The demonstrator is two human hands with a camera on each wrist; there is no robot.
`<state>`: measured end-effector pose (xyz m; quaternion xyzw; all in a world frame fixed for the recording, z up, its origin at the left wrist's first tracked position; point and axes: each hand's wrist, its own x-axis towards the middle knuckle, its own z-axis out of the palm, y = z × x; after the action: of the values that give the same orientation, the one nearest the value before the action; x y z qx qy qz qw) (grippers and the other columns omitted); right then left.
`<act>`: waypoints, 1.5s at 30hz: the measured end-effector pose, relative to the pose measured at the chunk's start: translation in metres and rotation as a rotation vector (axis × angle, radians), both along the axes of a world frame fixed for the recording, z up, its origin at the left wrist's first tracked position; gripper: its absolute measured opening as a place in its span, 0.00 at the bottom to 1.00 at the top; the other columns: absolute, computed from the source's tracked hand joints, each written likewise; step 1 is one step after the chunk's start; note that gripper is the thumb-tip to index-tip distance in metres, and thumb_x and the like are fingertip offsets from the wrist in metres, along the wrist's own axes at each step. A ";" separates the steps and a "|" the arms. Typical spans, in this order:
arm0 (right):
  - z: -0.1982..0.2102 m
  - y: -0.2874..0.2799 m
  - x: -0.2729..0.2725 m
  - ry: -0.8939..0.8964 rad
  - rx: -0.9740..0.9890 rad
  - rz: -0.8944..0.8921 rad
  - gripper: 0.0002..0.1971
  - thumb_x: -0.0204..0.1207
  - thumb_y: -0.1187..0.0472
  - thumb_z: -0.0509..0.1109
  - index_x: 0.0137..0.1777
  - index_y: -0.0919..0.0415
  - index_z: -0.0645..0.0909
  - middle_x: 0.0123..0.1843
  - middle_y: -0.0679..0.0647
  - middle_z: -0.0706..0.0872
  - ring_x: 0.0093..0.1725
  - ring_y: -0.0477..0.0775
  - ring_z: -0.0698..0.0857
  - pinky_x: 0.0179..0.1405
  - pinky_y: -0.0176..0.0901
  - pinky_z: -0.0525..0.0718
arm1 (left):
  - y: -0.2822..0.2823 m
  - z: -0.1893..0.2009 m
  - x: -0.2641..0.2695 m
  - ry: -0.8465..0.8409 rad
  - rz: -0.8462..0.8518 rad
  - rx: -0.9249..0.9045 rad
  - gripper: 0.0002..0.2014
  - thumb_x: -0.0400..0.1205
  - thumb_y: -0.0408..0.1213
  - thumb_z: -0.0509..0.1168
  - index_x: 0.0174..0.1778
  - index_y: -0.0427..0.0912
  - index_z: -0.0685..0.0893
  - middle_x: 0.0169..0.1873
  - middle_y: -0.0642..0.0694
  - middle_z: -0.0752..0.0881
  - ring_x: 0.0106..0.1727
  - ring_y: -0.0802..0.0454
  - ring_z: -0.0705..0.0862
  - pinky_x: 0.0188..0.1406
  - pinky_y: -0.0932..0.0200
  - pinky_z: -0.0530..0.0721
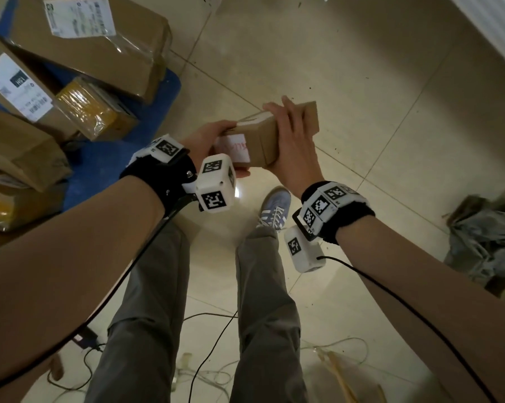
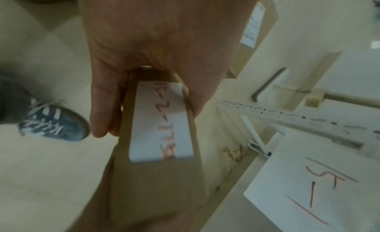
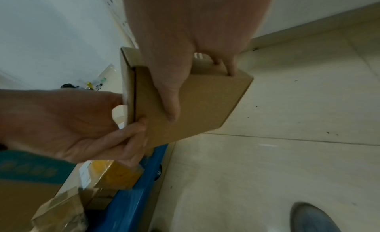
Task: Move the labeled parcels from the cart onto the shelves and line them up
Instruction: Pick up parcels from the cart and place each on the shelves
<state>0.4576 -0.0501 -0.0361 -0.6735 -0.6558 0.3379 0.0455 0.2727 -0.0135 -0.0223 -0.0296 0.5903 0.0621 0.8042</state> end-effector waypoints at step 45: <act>0.223 0.009 0.044 0.609 -0.015 -0.490 0.36 0.65 0.67 0.85 0.68 0.44 0.72 0.65 0.45 0.85 0.63 0.43 0.84 0.56 0.32 0.85 | 0.086 0.275 0.024 0.077 -0.500 0.598 0.15 0.82 0.45 0.60 0.58 0.40 0.82 0.53 0.43 0.85 0.36 0.43 0.85 0.35 0.49 0.90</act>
<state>0.5019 -0.0406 0.1865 -0.6792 -0.4295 0.5066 0.3125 0.2970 0.0725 0.2530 0.3532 0.5649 0.0349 0.7449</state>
